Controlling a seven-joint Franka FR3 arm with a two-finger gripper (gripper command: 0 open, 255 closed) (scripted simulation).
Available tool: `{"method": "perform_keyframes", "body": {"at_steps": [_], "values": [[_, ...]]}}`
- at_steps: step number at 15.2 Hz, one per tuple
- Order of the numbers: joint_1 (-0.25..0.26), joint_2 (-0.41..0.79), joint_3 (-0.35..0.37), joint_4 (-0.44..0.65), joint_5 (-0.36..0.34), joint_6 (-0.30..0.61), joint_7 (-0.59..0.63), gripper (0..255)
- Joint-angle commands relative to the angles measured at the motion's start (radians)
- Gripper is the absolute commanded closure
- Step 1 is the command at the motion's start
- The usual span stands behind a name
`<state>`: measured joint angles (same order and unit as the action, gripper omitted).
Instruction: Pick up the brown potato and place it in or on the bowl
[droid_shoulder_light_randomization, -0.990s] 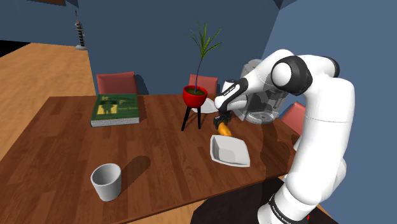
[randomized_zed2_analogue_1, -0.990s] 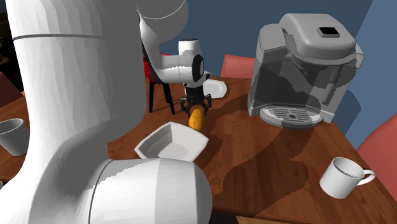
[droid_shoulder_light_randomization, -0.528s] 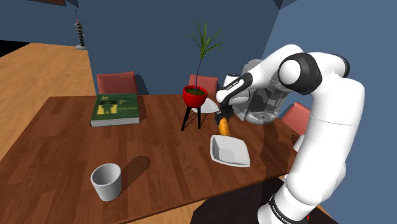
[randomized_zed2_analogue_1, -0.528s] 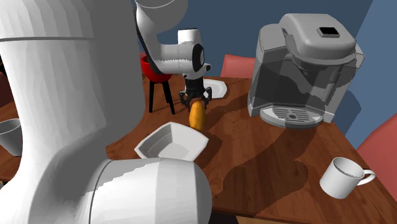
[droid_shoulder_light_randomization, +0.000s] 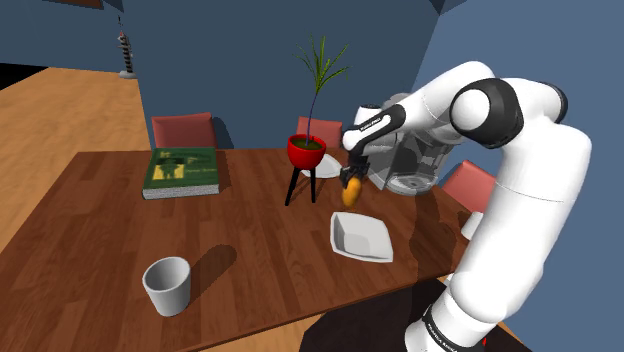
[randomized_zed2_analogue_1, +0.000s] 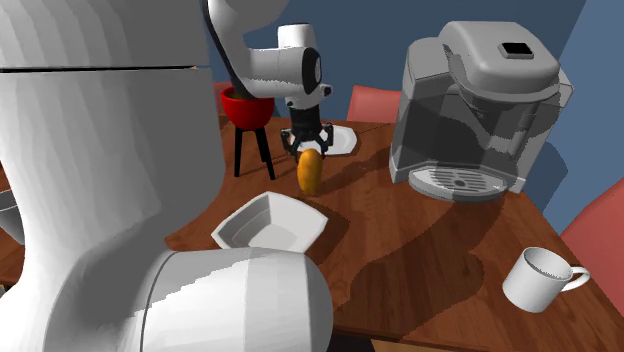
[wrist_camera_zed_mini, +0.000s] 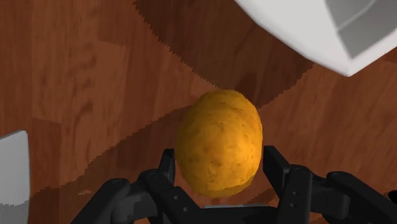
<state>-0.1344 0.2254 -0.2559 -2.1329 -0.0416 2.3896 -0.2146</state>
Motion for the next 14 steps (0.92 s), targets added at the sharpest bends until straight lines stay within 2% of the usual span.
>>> {"method": "perform_keyframes", "body": {"at_steps": [1, 8, 14], "values": [[0.002, -0.019, -0.002, 0.006, -0.005, -0.025, 0.001, 255], [0.006, -0.07, -0.005, 0.034, -0.018, -0.103, 0.006, 255], [0.045, -0.287, 0.015, -0.219, -0.098, -0.068, 0.116, 255]]}}
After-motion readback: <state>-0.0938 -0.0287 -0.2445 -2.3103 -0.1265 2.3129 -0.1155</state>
